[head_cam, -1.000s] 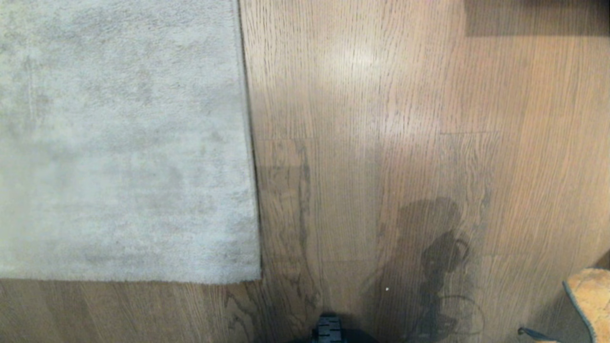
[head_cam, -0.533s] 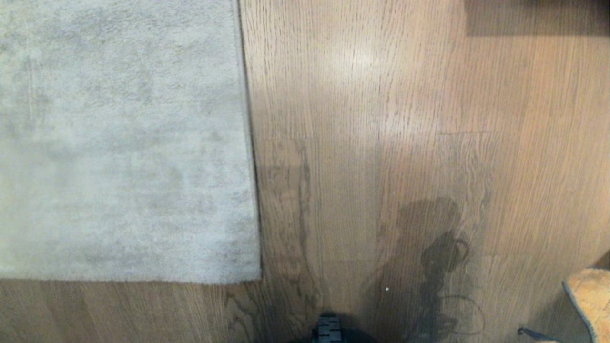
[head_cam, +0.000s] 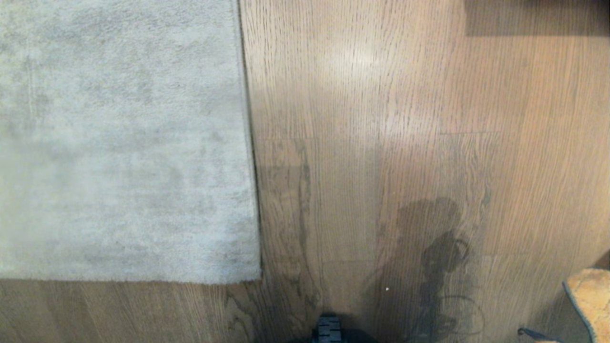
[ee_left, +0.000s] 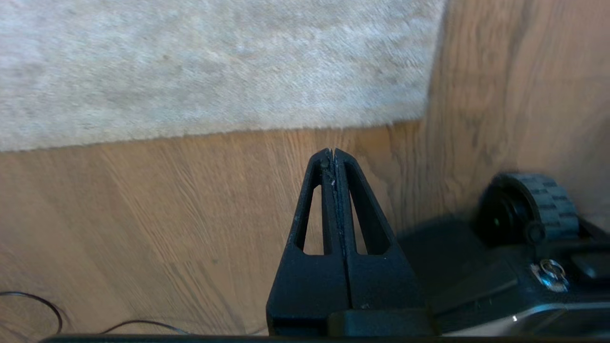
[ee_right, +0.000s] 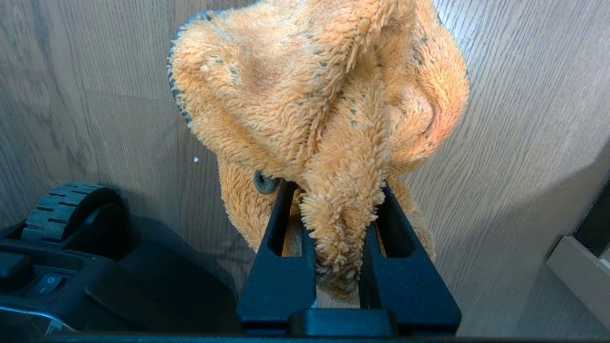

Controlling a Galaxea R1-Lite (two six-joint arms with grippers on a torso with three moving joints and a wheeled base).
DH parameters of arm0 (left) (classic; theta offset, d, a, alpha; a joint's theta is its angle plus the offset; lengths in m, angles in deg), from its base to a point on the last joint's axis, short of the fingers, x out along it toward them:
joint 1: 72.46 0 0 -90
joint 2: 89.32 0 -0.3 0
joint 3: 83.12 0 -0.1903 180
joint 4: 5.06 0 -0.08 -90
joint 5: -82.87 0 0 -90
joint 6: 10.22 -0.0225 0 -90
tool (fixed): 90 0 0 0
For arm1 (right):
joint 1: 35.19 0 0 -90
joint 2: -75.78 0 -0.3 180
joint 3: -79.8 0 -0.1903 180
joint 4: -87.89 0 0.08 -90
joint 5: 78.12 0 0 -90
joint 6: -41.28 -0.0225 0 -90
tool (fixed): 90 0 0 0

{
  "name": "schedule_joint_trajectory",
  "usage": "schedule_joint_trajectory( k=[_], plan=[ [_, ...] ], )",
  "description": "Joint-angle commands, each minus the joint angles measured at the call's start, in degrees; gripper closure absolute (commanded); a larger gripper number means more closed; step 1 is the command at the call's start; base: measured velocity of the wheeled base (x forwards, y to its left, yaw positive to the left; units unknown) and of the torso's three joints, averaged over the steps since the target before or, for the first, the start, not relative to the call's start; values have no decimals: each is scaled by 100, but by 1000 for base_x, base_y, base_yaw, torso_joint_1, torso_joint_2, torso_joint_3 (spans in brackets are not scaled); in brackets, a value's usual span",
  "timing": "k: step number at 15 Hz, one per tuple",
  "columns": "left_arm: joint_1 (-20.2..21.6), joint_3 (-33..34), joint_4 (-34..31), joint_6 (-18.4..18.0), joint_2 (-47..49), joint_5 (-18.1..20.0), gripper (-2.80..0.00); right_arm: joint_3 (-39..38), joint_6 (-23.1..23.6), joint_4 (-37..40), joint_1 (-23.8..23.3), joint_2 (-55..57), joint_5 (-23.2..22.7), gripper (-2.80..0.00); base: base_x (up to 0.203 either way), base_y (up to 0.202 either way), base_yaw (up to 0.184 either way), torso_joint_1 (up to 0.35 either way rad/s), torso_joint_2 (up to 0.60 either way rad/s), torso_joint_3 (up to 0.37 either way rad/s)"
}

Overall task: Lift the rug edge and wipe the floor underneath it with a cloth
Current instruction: Lift up the carpet

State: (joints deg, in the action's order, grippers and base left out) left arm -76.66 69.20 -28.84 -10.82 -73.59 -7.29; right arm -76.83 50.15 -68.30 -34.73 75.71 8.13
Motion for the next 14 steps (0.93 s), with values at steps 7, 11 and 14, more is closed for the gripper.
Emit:
schedule_joint_trajectory(
  k=[7, 11, 14],
  plan=[
    [-213, -8, 15, 7, 727, 7, 0, 0, 9, 0, 5, 7, -4, 0, 0, 0, 0, 0, 0, 0],
    [-200, -24, 130, 7, 1295, 132, 0, 0, 9, 0, 6, 7, -4, 0, 0, 0, 0, 0, 0, 0],
    [-192, -33, 189, 7, 1722, 518, 0, 0, 9, 0, 4, 7, -8, 0, 0, 0, 0, 0, 0, 0]
  ],
)
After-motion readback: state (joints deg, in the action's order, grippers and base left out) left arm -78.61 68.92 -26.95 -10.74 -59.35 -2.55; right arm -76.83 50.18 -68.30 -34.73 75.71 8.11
